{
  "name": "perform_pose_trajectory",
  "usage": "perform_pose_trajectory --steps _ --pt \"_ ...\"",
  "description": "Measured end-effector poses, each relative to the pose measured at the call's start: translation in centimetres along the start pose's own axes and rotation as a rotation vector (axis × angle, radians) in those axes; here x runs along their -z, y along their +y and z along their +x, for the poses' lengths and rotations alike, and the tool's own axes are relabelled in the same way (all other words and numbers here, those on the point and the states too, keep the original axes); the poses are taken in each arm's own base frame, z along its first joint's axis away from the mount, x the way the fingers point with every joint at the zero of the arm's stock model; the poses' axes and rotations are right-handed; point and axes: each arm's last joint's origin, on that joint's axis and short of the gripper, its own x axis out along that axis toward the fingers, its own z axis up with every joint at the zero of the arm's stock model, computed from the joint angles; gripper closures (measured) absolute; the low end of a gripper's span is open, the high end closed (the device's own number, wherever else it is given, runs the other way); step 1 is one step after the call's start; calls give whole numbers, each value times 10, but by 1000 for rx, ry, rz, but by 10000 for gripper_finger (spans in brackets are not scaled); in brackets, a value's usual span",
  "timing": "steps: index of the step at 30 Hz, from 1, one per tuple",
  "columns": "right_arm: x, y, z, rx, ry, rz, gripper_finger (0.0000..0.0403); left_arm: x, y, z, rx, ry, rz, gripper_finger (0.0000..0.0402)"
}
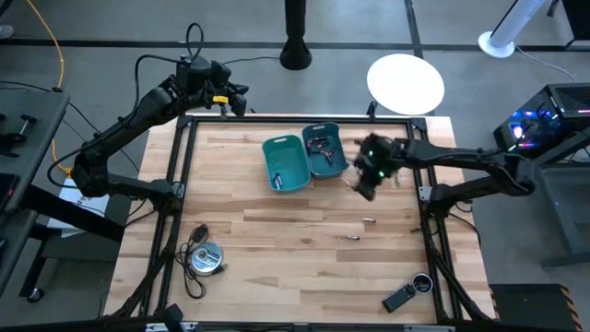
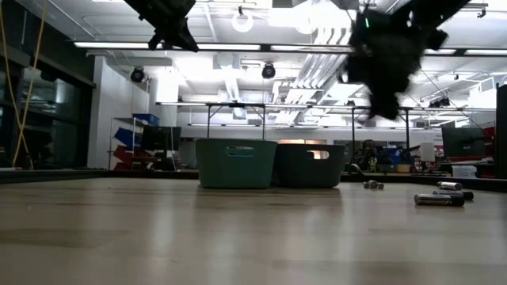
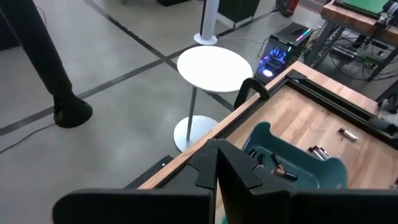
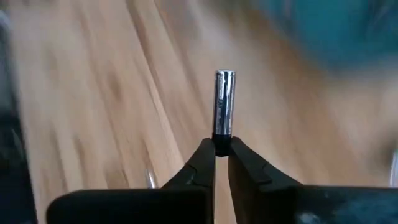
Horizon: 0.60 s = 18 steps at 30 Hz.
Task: Sort batteries
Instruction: Put the silver battery into the green bin
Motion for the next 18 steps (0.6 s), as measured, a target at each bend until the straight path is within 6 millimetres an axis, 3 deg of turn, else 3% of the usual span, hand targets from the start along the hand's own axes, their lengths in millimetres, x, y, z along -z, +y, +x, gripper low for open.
perform_pose_trajectory --steps 3,6,13,18 --pt "-32 14 -6 -12 -200 -60 396 0 0 0 0 -2 5 401" --pt "-62 19 0 -11 -300 -75 396 0 0 0 0 -1 5 401" --pt "-122 23 35 27 -296 -84 356 0 0 0 1 0 2 401" --pt "-150 29 38 49 -250 -104 299 0 0 0 1 1 3 401"
